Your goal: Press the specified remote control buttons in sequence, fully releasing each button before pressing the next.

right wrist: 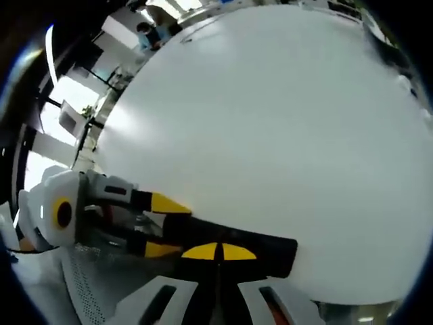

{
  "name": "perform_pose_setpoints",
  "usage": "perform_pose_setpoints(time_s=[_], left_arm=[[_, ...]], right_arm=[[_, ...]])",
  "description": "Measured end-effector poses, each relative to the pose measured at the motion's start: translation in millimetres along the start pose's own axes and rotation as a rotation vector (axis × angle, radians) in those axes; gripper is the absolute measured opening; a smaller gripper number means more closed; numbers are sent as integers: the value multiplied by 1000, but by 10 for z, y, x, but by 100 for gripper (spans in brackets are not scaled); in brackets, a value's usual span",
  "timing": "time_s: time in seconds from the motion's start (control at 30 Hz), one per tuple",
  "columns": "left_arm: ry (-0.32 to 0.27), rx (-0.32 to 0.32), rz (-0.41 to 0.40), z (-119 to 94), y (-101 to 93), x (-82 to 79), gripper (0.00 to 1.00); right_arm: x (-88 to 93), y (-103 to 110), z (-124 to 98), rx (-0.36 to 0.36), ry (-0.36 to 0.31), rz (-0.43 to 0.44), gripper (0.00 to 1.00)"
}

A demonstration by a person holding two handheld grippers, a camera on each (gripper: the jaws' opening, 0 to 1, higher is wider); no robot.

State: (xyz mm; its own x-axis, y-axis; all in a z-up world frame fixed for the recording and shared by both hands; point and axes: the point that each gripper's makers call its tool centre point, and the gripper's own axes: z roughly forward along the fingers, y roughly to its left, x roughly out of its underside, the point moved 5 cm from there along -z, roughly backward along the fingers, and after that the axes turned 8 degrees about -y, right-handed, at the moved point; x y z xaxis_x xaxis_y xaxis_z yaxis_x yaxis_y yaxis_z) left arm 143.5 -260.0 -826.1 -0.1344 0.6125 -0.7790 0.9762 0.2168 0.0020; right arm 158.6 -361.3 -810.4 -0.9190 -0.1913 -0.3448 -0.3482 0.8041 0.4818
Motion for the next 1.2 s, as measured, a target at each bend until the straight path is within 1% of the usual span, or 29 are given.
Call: perform_pose_setpoints(time_s=[0.03,0.07,0.1,0.23,0.37,0.77,0.9,0.97,1.1,1.2], left_arm=[[0,0,-1,0,1,0,24],[0,0,-1,-1,1,-2,24],[0,0,-2,-2,0,-2,24],[0,0,-1,-2,1,1,24],[0,0,-1,-3,3,2,24],[0,1,2,-6,3,6,24],[0,2,2,-8,1,2,24],[-1,2,1,-9,2,1,24],[-1,2,1,-6,3,3,24],[-2,2,3,-4,3,0,24]], right_arm=[[12,-2,-4,-4,10,16,0],[37,5,-8,-19,36,46,0],[38,1,-5,-22,38,52,0],[36,14,-10,-20,31,50,0],[48,35,-1,-31,42,51,0],[71,53,22,-15,43,0,0],[83,68,27,-1,40,-33,0],[89,75,34,3,41,-70,0],[107,87,44,10,51,-96,0],[102,71,44,10,51,-91,0]])
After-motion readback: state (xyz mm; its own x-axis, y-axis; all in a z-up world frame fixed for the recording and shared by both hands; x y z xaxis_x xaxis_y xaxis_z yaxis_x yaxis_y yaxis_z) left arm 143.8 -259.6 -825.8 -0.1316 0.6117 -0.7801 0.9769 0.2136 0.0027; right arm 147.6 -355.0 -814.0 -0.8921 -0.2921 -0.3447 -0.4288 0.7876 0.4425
